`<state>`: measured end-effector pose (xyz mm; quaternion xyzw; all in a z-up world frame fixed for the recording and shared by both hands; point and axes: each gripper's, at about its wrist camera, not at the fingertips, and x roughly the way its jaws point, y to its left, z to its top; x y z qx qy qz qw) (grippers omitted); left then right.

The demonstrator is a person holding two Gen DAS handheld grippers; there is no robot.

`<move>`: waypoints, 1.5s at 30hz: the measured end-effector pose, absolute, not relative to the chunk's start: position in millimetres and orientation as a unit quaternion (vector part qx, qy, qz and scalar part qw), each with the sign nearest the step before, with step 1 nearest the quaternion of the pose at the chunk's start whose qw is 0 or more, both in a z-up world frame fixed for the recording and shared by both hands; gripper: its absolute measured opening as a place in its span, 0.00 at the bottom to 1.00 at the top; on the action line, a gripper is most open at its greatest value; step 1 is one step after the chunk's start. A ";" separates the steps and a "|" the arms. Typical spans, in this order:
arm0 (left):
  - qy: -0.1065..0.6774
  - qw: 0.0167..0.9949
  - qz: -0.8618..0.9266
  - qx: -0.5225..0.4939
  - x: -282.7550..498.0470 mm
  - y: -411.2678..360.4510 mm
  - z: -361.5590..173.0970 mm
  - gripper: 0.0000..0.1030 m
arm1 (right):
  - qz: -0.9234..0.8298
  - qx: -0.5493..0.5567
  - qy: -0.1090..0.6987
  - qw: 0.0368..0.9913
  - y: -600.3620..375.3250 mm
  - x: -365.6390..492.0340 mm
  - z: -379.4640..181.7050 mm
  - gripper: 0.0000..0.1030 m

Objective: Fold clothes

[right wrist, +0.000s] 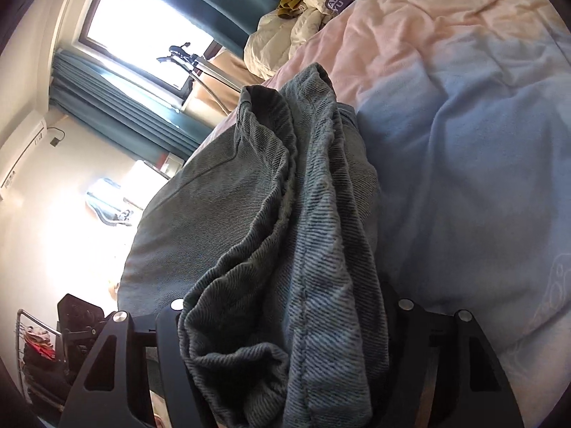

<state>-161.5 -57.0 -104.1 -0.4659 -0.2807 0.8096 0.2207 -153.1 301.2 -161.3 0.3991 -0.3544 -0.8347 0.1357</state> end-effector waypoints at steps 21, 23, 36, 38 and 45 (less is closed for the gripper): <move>-0.228 0.195 0.846 -0.441 -141.6 -44.7 -82.3 0.77 | -0.877 0.374 -0.286 0.101 241.1 -191.2 -110.5 0.32; -0.224 0.193 0.849 -0.437 -137.7 -44.3 -80.0 0.77 | -0.876 0.372 -0.290 0.101 247.0 -178.1 -110.4 0.32; -0.222 0.187 0.856 -0.428 -119.6 -35.7 -53.6 0.73 | -0.879 0.368 -0.285 0.097 269.4 -133.3 -87.2 0.28; -0.220 0.192 0.857 -0.425 -115.2 -31.3 -46.1 0.73 | -0.883 0.364 -0.280 0.096 275.6 -124.7 -79.2 0.28; -0.215 0.214 0.860 -0.409 -89.6 -4.0 -14.6 0.72 | -0.898 0.341 -0.262 0.089 316.8 -66.2 -43.3 0.28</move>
